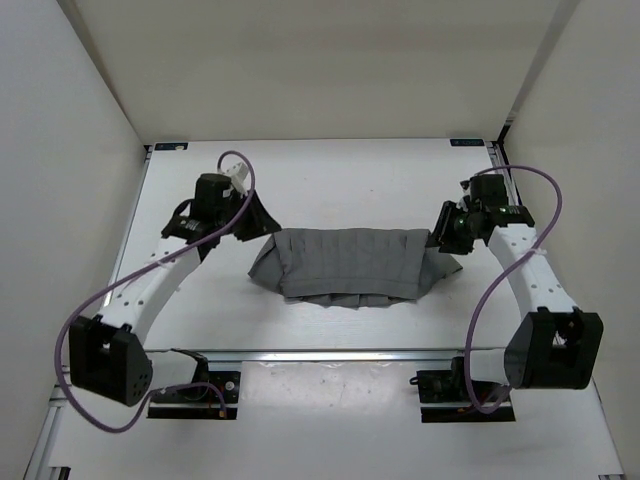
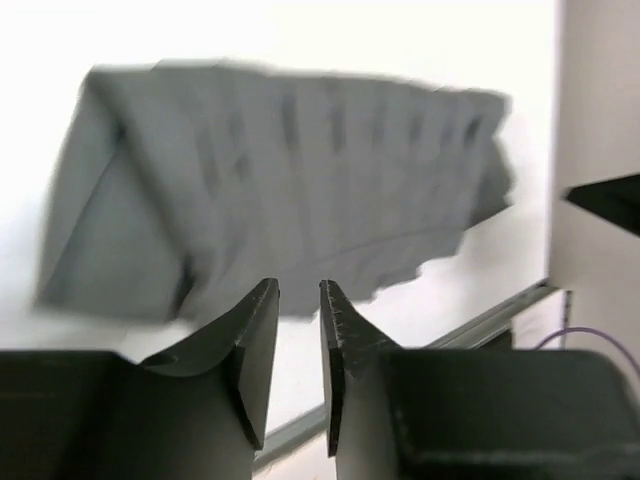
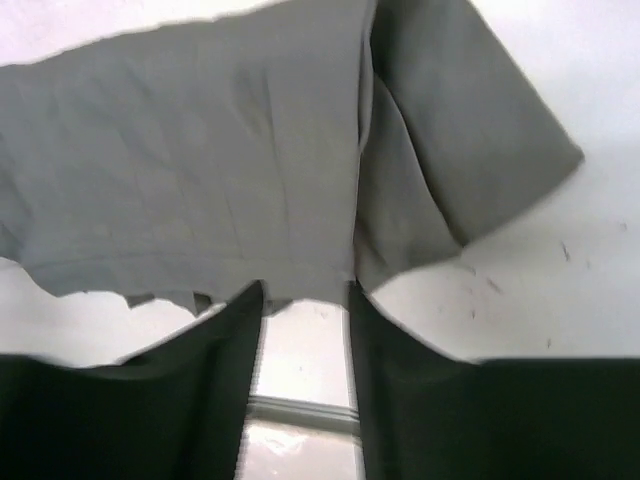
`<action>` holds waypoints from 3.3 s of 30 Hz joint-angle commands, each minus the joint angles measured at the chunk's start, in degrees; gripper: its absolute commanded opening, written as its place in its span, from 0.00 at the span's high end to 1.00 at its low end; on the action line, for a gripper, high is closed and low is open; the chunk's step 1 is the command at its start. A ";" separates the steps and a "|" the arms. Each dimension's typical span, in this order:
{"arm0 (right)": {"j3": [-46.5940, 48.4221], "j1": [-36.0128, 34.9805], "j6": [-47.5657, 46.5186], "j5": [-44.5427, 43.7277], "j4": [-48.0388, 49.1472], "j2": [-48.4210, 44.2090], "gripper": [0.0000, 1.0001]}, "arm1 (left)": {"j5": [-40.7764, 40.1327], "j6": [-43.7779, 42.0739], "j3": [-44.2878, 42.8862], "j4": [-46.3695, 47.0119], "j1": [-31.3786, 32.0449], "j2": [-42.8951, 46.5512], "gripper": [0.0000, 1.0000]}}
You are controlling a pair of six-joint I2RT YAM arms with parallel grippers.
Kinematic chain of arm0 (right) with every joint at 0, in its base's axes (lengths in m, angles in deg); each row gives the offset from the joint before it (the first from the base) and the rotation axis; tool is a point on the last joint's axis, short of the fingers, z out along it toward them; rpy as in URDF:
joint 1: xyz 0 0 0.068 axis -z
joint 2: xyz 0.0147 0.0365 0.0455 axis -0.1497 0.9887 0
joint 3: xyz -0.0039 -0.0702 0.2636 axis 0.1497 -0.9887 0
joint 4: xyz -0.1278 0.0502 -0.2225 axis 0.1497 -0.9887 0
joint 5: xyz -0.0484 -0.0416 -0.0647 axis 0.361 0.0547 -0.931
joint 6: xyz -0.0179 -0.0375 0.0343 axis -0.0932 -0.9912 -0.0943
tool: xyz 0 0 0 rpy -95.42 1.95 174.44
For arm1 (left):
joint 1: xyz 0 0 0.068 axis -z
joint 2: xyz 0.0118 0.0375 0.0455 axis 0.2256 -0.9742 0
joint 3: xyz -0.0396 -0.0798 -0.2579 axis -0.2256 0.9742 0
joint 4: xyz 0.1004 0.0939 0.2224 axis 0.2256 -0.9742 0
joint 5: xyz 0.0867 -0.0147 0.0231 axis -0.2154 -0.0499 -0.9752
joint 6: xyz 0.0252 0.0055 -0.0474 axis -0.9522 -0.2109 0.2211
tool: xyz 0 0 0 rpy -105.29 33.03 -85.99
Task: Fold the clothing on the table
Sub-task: Fold the skirt
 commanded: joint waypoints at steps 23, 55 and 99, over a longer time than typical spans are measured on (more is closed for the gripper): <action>5.01 20.34 -18.21 27.17 16.23 29.92 0.12 | -2.88 3.82 3.81 17.22 1.39 -29.00 0.93; -13.53 4.94 -12.68 34.84 21.80 21.07 0.99 | -3.32 4.25 8.81 17.30 5.05 -25.39 0.92; 25.48 -31.42 3.58 25.85 8.07 30.63 1.00 | 4.50 10.93 10.76 28.72 13.69 -26.88 0.88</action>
